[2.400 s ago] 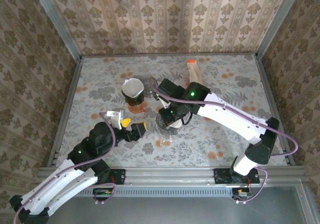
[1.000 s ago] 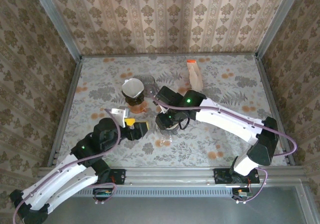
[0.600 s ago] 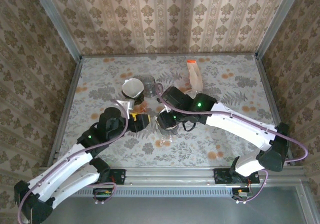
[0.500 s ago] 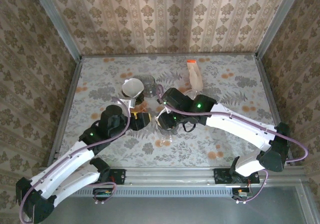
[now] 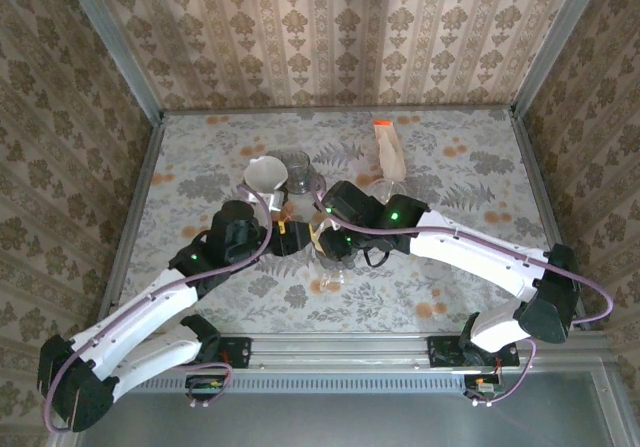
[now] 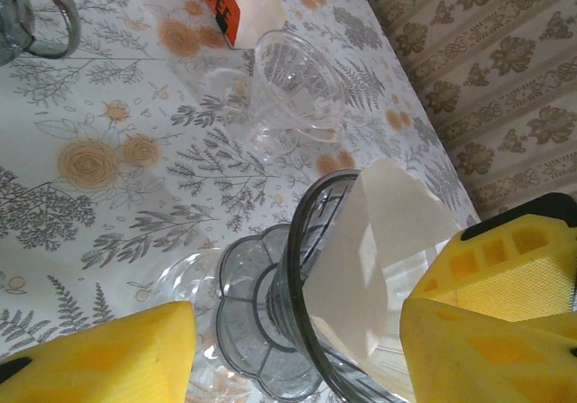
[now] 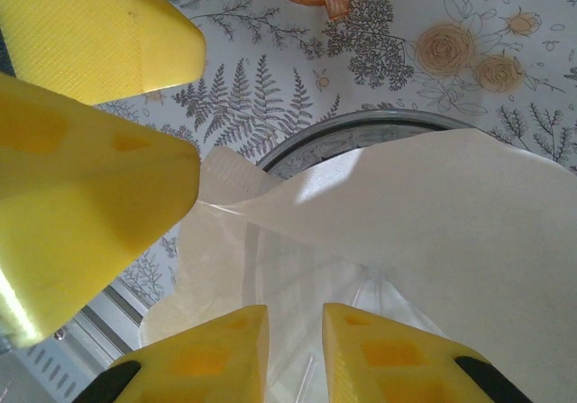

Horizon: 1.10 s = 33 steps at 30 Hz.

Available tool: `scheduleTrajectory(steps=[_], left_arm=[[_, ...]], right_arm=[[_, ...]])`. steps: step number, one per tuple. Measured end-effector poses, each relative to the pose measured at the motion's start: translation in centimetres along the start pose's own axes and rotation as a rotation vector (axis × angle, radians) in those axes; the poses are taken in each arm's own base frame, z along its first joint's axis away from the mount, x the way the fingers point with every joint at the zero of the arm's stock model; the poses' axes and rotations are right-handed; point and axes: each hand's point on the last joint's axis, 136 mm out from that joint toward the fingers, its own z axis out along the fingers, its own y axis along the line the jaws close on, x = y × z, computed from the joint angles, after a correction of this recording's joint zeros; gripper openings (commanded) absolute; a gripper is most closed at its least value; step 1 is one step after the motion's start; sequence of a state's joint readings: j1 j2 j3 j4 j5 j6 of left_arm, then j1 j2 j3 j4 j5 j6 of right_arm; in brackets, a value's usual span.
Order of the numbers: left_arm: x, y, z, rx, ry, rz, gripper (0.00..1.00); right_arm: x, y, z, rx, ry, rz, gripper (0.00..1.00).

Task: Place the coffee filter in the dripper

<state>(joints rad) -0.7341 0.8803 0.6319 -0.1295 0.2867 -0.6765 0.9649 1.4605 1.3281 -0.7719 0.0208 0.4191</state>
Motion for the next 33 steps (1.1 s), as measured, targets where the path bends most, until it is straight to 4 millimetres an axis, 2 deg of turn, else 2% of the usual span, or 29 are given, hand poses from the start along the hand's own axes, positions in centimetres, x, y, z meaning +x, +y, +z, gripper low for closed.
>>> scheduleTrajectory(steps=[12,23,33], left_arm=[[1.1,-0.5,0.8,0.024,0.05,0.004,0.64],[1.0,-0.3,1.4,0.014,0.064,0.002,0.48],[1.0,-0.3,1.4,0.013,0.064,0.002,0.39]], right_arm=[[-0.1,0.0,-0.4,-0.009,-0.021,0.001,0.24],[0.0,-0.1,-0.2,-0.01,-0.024,0.006,0.24],[-0.3,-0.1,-0.7,-0.015,-0.039,0.01,0.24]])
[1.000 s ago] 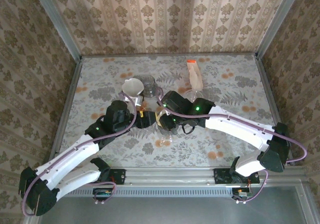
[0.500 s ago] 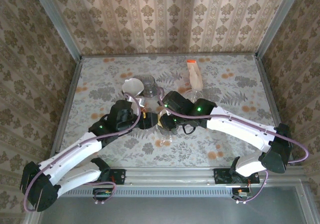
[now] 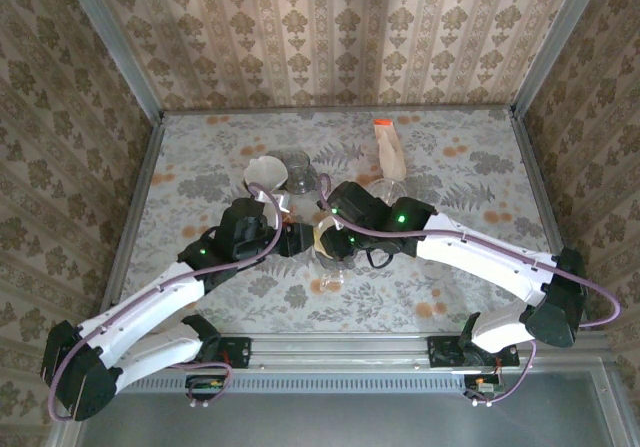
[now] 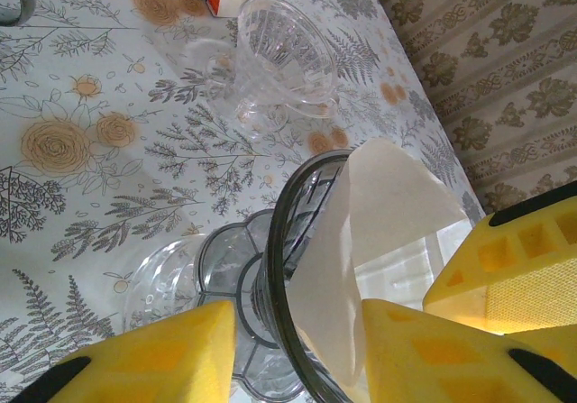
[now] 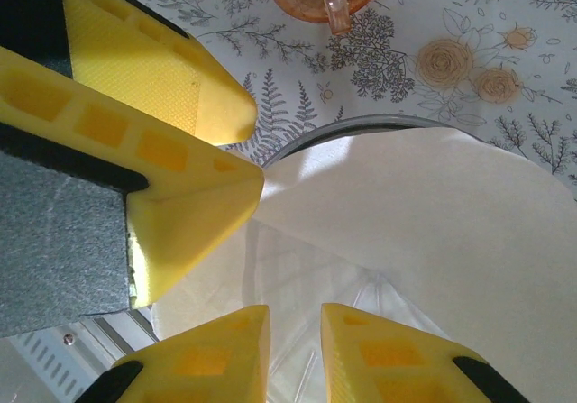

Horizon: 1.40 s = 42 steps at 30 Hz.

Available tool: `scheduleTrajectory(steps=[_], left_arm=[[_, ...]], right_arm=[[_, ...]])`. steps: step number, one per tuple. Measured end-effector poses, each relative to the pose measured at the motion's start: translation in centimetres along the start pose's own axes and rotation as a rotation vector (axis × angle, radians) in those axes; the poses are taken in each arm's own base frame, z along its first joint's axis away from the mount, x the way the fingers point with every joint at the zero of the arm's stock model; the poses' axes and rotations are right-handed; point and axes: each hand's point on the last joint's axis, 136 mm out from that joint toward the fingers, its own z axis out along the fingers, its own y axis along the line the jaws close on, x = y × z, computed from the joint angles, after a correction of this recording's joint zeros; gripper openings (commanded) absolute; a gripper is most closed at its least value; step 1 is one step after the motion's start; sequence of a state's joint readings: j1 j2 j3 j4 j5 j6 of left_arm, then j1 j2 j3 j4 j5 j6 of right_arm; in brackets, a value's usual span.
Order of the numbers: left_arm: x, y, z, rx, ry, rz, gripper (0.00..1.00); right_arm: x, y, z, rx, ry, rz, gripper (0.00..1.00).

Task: Place the coffee filter in the dripper

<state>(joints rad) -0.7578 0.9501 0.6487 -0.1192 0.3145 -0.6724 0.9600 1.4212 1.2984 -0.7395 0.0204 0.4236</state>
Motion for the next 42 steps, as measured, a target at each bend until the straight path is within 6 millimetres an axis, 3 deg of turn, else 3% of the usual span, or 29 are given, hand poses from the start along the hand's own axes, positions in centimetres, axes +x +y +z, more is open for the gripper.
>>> scheduleTrajectory(steps=[3,10,15,18,23,42], left_arm=[[0.0,0.0,0.0,0.0,0.0,0.0,0.36],[0.1,0.1,0.2,-0.004,0.007,-0.001,0.33],[0.1,0.1,0.2,-0.004,0.007,-0.001,0.34],[0.2,0.1,0.2,-0.003,0.008,-0.001,0.34],[0.2,0.1,0.2,-0.003,0.008,-0.001,0.34],[0.2,0.0,0.2,-0.002,0.009,0.0,0.34]], right_arm=[[0.0,0.0,0.0,0.0,-0.001,0.001,0.26],[-1.0,-0.6,-2.0,-0.004,-0.062,0.019,0.51],[-2.1,-2.4,-4.1,0.04,-0.131,0.045,0.61],[-2.4,-4.1,-4.6,0.08,-0.146,0.078,0.62],[-1.3,-5.8,-3.5,0.122,-0.108,0.102,0.64],[0.4,-6.0,1.9,0.14,0.024,0.1,0.66]])
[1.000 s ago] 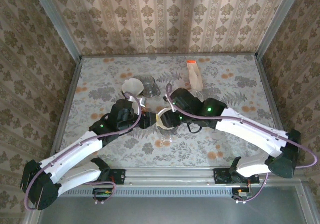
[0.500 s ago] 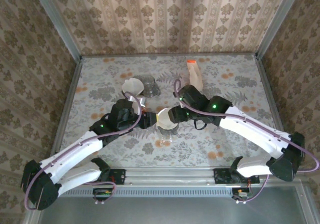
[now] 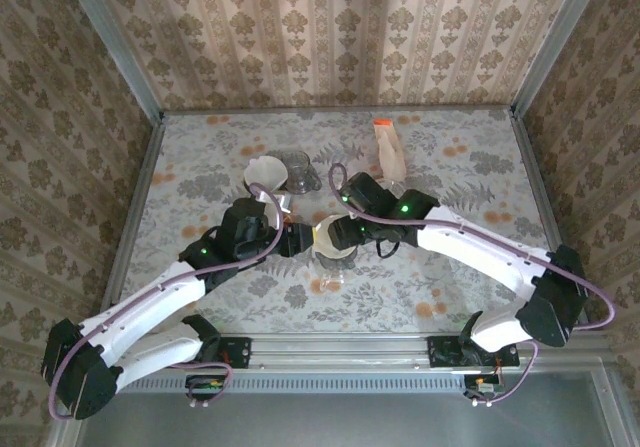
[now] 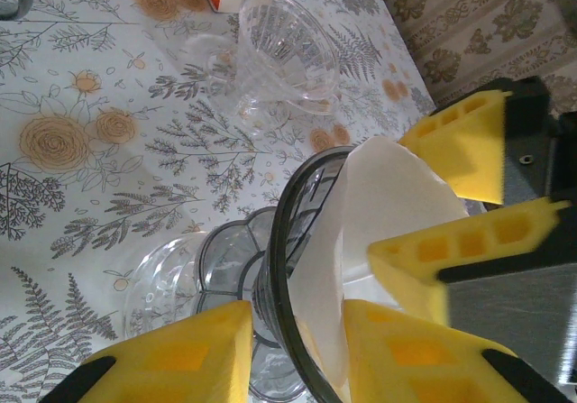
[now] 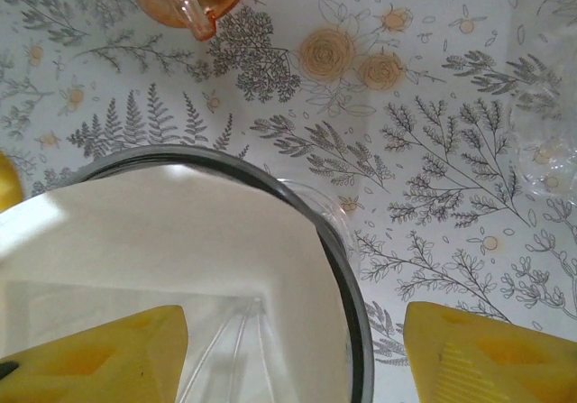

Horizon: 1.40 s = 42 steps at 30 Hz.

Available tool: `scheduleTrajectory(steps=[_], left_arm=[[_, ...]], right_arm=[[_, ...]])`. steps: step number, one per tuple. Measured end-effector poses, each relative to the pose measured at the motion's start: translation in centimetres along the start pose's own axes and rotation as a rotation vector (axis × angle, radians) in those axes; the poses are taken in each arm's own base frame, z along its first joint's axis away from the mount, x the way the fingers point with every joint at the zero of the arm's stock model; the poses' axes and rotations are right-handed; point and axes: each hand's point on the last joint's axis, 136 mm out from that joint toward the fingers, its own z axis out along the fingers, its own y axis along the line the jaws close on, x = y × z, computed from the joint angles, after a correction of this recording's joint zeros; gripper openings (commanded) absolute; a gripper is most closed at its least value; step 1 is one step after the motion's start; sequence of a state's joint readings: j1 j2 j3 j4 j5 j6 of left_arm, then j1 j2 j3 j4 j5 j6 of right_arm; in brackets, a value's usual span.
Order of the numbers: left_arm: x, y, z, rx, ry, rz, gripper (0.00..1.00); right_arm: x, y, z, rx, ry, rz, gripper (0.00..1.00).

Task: Place the coffee filter in the dripper

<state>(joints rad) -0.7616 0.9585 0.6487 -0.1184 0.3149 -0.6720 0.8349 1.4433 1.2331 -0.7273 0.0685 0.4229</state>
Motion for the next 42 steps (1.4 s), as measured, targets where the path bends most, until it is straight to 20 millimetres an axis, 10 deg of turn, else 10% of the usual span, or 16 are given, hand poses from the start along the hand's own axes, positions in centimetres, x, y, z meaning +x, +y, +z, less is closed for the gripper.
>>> scheduleTrajectory(steps=[33,42], left_arm=[[0.9,0.7,0.7,0.001,0.011,-0.009,0.34],[0.7,0.4,0.4,0.013,-0.002,-0.028,0.55]], right_arm=[[2.0,-0.5,4.2,0.045,0.109,-0.004,0.66],[2.0,-0.5,4.3,0.045,0.109,-0.004,0.66]])
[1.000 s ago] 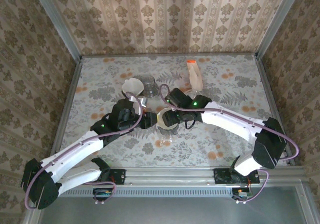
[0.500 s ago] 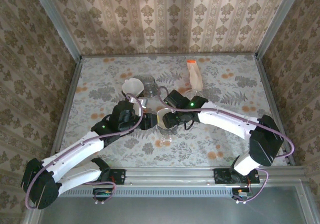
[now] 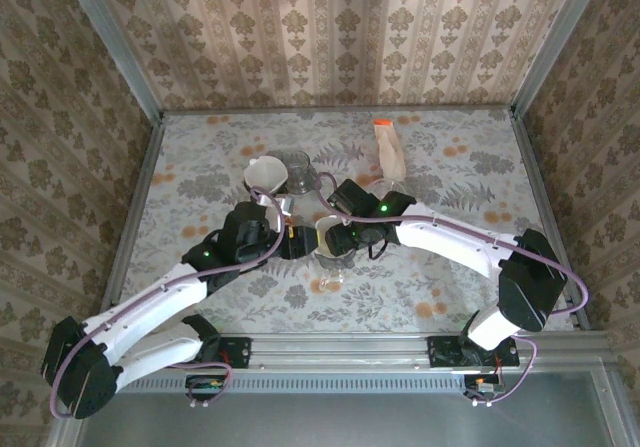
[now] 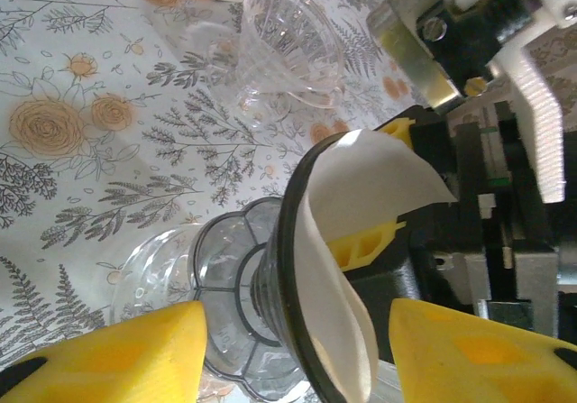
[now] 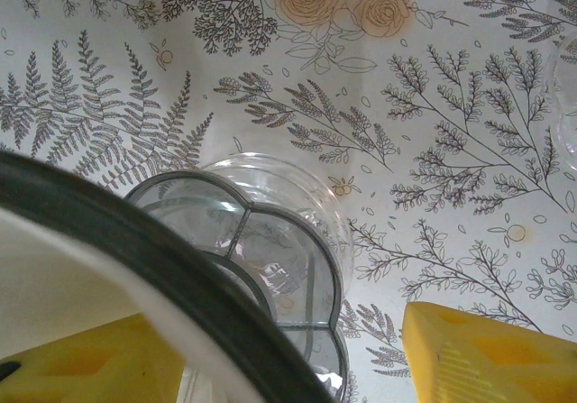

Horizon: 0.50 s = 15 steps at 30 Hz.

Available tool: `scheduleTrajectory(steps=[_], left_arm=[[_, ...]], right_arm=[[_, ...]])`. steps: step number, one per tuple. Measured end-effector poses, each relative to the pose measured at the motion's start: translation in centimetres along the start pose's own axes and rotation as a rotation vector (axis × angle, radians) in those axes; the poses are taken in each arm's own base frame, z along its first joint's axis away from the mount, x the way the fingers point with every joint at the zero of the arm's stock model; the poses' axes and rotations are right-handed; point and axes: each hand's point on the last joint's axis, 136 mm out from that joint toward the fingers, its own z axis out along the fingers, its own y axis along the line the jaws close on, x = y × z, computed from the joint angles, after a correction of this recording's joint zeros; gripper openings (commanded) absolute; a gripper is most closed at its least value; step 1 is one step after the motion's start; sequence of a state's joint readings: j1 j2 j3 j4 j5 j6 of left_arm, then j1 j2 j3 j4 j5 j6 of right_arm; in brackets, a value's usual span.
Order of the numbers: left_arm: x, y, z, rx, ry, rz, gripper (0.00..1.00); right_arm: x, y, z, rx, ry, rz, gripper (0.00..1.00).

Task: Place the coffee filter in the dripper

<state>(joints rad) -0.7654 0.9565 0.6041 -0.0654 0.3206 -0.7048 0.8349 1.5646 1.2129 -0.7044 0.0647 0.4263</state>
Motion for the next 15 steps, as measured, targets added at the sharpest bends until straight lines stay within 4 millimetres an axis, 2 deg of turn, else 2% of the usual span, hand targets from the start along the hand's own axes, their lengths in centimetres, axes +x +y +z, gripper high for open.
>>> scheduleTrajectory(steps=[3,11,15], left_arm=[[-0.14,-0.25,-0.23,0.008,-0.007,-0.004,0.45],[0.14,0.15,-0.08,-0.007,0.005,-0.012,0.34],[0.24,0.29,0.07,-0.012,0.01,-0.018,0.23]], right_arm=[[-0.03,0.02,0.0,-0.001,-0.001,0.0,0.66],[-0.14,0.06,0.0,-0.003,-0.006,0.001,0.65],[-0.15,0.08,0.05,-0.003,-0.005,0.001,0.66]])
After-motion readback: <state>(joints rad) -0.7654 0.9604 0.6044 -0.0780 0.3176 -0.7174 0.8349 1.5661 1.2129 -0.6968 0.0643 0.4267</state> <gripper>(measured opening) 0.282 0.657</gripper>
